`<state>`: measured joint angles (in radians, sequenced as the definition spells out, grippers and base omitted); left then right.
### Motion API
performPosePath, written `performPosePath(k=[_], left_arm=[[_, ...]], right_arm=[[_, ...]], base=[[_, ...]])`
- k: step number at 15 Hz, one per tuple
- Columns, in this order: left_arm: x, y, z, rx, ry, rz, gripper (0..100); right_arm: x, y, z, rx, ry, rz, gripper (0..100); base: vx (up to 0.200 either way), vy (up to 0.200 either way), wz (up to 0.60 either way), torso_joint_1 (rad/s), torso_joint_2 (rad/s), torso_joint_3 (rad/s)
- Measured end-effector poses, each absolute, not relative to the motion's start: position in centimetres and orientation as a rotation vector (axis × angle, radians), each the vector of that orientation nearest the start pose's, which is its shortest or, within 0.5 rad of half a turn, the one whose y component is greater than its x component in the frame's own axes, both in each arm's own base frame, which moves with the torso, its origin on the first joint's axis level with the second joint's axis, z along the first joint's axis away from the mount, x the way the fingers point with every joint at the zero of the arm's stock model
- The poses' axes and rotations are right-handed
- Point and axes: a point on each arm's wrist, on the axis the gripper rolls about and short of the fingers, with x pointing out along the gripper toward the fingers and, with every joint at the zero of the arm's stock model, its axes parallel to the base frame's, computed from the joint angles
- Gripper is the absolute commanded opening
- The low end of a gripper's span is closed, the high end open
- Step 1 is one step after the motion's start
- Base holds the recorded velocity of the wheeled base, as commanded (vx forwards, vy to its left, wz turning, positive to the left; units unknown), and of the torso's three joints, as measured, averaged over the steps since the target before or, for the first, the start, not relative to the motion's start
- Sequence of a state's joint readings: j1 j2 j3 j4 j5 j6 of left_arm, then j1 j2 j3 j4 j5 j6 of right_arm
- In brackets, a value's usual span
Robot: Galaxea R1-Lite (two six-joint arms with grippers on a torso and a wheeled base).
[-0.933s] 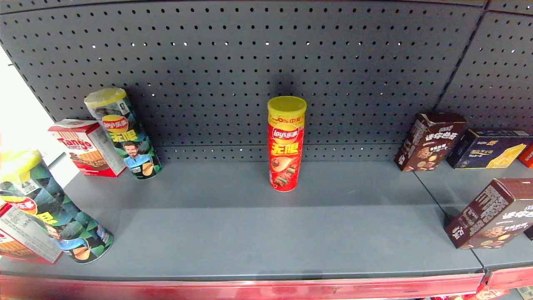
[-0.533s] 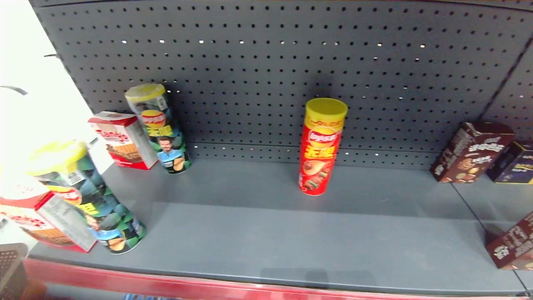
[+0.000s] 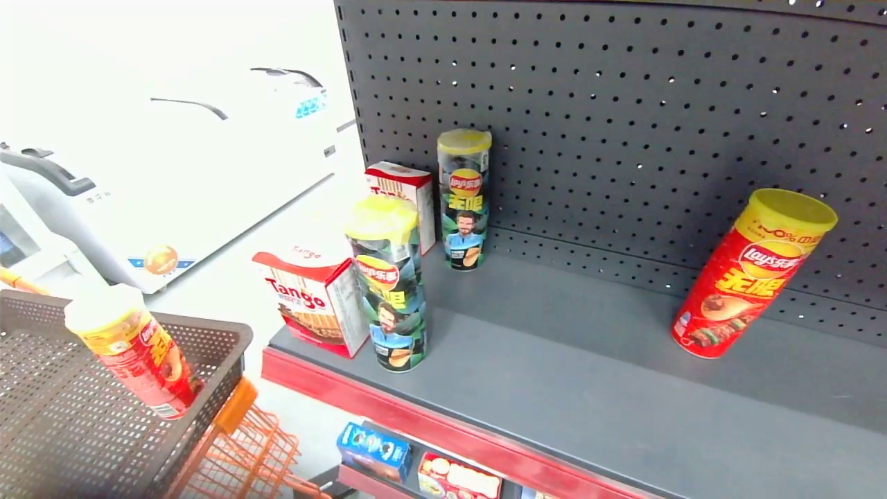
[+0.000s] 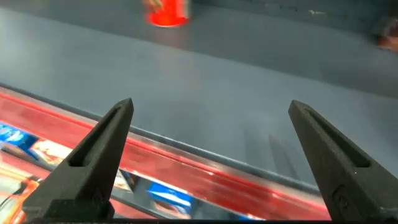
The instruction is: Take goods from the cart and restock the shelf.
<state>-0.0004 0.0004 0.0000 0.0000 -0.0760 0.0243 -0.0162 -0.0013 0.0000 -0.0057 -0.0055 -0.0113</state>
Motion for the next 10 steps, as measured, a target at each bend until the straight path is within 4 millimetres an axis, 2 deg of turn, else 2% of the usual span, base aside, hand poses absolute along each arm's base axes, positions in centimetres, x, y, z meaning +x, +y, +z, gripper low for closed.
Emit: performPosePath(k=[10], left_arm=[[-2.28, -0.12, 7.57, 0.029, -0.002, -0.055, 100]], right_arm=[[-2.29, 0.02, 7.60, -0.010, -0.007, -0.022, 100]], base=[[0.000, 0.000, 0.00, 0.000, 0.00, 0.000]])
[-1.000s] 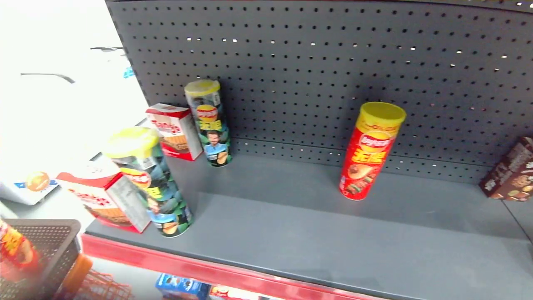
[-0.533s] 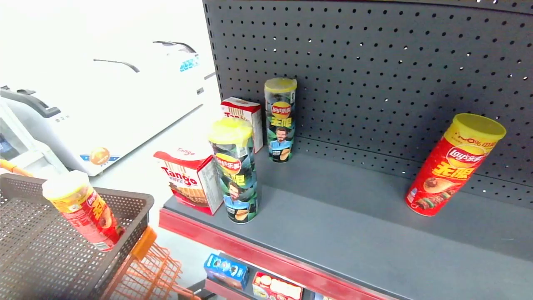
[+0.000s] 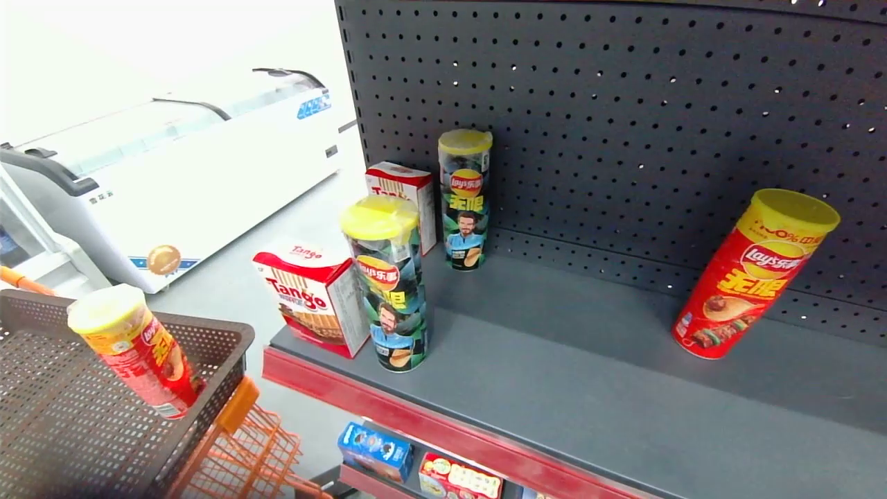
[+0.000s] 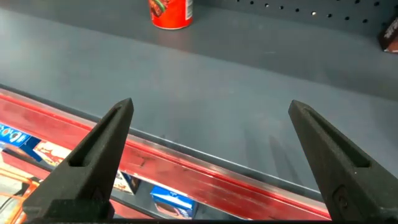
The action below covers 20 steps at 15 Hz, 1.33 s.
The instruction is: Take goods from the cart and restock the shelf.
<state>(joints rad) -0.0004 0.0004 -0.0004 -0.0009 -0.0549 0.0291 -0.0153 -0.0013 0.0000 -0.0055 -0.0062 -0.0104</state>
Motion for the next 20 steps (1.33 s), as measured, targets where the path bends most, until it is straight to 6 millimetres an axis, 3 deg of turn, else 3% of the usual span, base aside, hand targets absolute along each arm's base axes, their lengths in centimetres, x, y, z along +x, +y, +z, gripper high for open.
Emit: performPosePath(k=[2, 4, 9, 15, 20], left_arm=[[-2.7, -0.1, 9.2, 0.057, -0.029, -0.033, 100], [-3.0, 0.0, 12.1, 0.074, -0.018, 0.012, 100], [0.7, 0.3, 17.3, 0.043, 0.154, 0.131, 100], [5.6, 0.6, 18.6, 0.062, 0.339, 0.196, 100], [10.4, 2.6, 19.6, 0.042, 0.362, 0.329, 100]], right_arm=[[-2.3, 0.0, 7.6, -0.010, -0.007, -0.021, 100], [-2.3, 0.0, 7.6, -0.010, -0.007, -0.022, 100], [-2.3, 0.0, 7.6, -0.010, -0.007, -0.022, 100], [-2.3, 0.0, 7.6, -0.010, -0.007, -0.022, 100], [-2.3, 0.0, 7.6, -0.010, -0.007, -0.021, 100]], base=[[0.000, 0.000, 0.00, 0.000, 0.00, 0.000], [0.000, 0.000, 0.00, 0.000, 0.00, 0.000], [0.000, 0.000, 0.00, 0.000, 0.00, 0.000], [0.000, 0.000, 0.00, 0.000, 0.00, 0.000], [0.000, 0.000, 0.00, 0.000, 0.00, 0.000]])
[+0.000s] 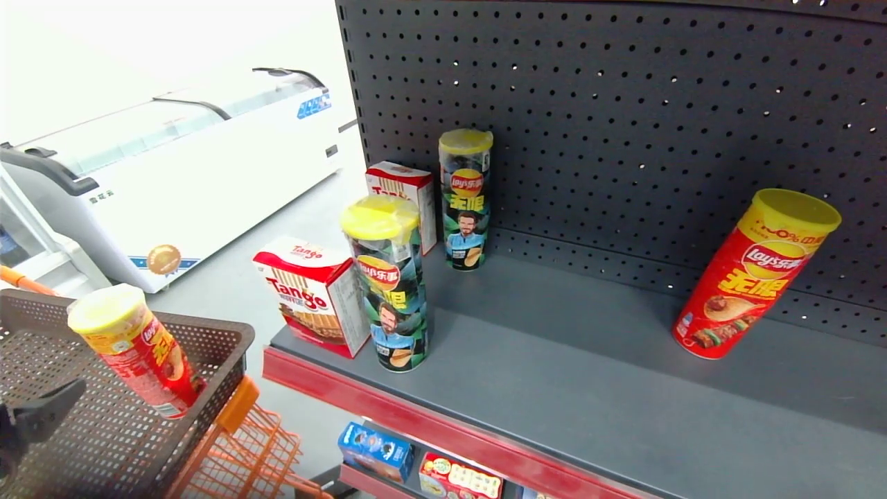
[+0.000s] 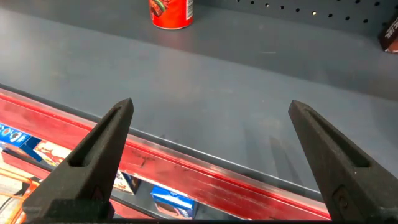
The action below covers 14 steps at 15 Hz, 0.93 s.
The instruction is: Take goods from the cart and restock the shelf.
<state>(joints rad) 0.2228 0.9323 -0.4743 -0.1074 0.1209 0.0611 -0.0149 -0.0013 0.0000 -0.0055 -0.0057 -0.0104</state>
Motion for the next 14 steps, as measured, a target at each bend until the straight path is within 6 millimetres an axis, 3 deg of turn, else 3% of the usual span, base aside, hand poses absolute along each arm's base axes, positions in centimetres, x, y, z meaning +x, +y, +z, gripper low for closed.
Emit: performPosePath(k=[4, 9, 14], left_arm=[[14.2, 3.8, 18.4, 0.029, 0.357, 0.335, 100], [18.4, 5.2, 14.7, 0.031, 0.246, 0.304, 100], [20.9, 7.2, 10.8, 0.009, 0.280, 0.270, 100]], right_arm=[[-2.3, 0.0, 7.6, -0.010, -0.007, -0.021, 100], [-2.3, 0.0, 7.6, -0.010, -0.007, -0.021, 100], [-2.3, 0.0, 7.6, -0.010, -0.007, -0.022, 100]], base=[[0.000, 0.000, 0.00, 0.000, 0.00, 0.000], [0.000, 0.000, 0.00, 0.000, 0.00, 0.000], [0.000, 0.000, 0.00, 0.000, 0.00, 0.000]])
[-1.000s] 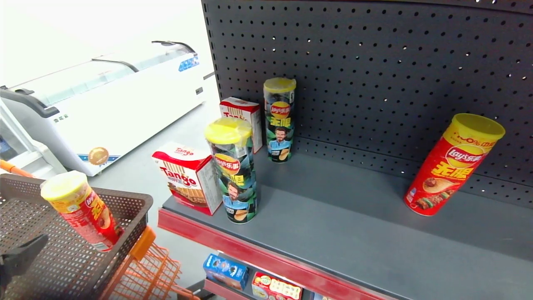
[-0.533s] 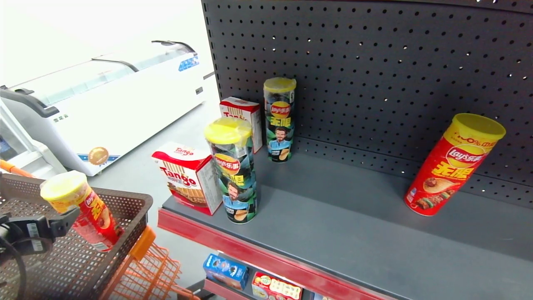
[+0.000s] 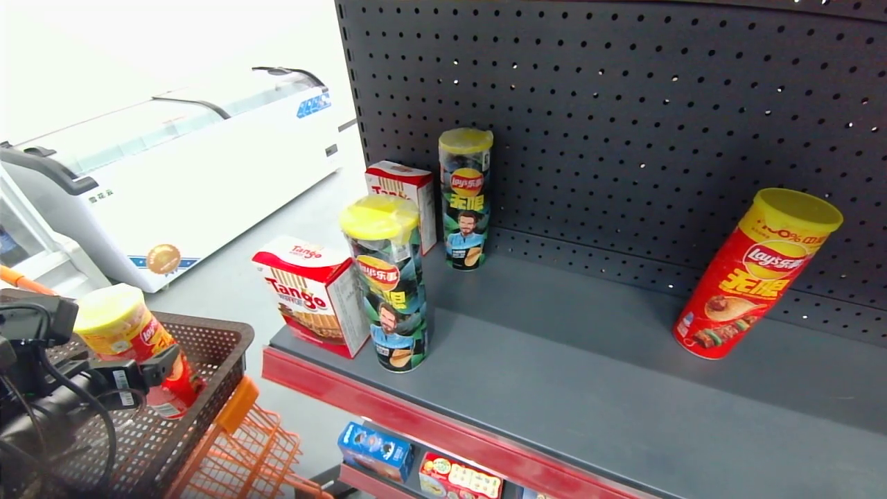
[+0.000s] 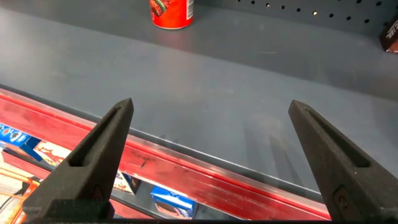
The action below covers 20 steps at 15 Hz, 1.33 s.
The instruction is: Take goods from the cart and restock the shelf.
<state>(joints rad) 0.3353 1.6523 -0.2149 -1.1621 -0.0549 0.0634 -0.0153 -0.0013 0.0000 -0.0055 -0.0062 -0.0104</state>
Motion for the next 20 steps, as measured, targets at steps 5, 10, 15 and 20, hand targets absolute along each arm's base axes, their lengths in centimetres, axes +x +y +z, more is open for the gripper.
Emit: performPosePath(k=[5, 10, 15, 20], left_arm=[[22.5, 8.5, 8.3, -0.022, 0.352, 0.256, 100], [24.8, 9.5, 8.0, -0.015, 0.313, 0.261, 100], [25.9, 9.8, 7.9, -0.005, 0.297, 0.254, 100], [26.1, 9.5, 8.5, 0.002, 0.278, 0.243, 100]], right_arm=[[-2.3, 0.0, 7.6, -0.010, -0.007, -0.021, 100], [-2.3, 0.0, 7.6, -0.010, -0.007, -0.022, 100], [-2.3, 0.0, 7.6, -0.010, -0.007, -0.022, 100], [-2.3, 0.0, 7.6, -0.010, -0.007, -0.021, 100]], base=[[0.000, 0.000, 0.00, 0.000, 0.00, 0.000], [0.000, 0.000, 0.00, 0.000, 0.00, 0.000], [0.000, 0.000, 0.00, 0.000, 0.00, 0.000], [0.000, 0.000, 0.00, 0.000, 0.00, 0.000]])
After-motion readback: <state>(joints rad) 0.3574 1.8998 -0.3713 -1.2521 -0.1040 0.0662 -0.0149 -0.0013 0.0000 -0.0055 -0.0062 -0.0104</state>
